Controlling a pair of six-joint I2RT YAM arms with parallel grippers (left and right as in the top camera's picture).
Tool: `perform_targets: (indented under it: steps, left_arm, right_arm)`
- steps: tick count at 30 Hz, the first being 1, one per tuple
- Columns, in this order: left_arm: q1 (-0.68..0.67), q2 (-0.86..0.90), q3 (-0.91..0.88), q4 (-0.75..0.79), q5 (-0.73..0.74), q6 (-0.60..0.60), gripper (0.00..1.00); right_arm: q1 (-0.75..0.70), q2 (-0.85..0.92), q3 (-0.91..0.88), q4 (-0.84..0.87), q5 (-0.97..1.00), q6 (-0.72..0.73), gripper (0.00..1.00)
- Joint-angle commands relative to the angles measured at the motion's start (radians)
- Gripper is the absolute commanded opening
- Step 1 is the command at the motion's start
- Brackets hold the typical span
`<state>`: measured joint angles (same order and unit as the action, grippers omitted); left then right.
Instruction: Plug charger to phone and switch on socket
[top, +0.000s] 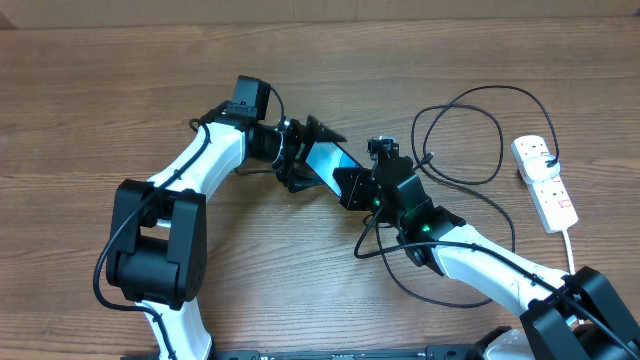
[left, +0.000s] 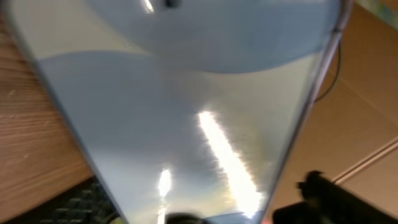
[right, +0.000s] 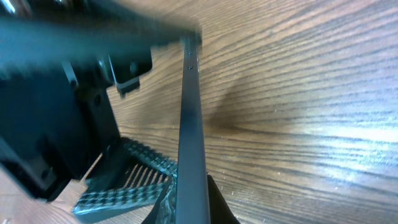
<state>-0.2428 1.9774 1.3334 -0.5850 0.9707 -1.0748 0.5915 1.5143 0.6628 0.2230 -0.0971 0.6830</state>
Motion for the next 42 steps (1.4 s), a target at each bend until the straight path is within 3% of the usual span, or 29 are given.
perform_targets:
  steps: [1, 8, 21, 26, 33, 42]
  left_arm:
    - [-0.009, 0.003, 0.025, 0.07, 0.013, 0.037, 1.0]
    - [-0.008, 0.003, 0.026, 0.261, 0.016, 0.138, 1.0]
    - [-0.008, -0.076, 0.068, 0.261, 0.0, 0.388, 1.0]
    - [-0.008, -0.175, 0.068, 0.171, -0.128, 0.468, 1.0]
    - [-0.008, -0.353, 0.068, -0.051, -0.418, 0.578, 1.0]
    - [-0.009, -0.56, 0.068, -0.27, -0.713, 0.657, 1.0]
  right_arm:
    - [0.009, 0.002, 0.006, 0.014, -0.018, 0.035, 0.04]
    - [0.008, 0.002, 0.006, 0.014, -0.021, 0.162, 0.04]
    - [-0.071, 0.002, 0.006, 0.015, -0.187, 0.404, 0.04]
    - [-0.104, 0.002, 0.006, 0.014, -0.249, 0.472, 0.04]
    - [-0.109, 0.002, 0.006, 0.014, -0.281, 0.602, 0.04]
    - [-0.109, 0.002, 0.006, 0.014, -0.328, 0.617, 0.04]
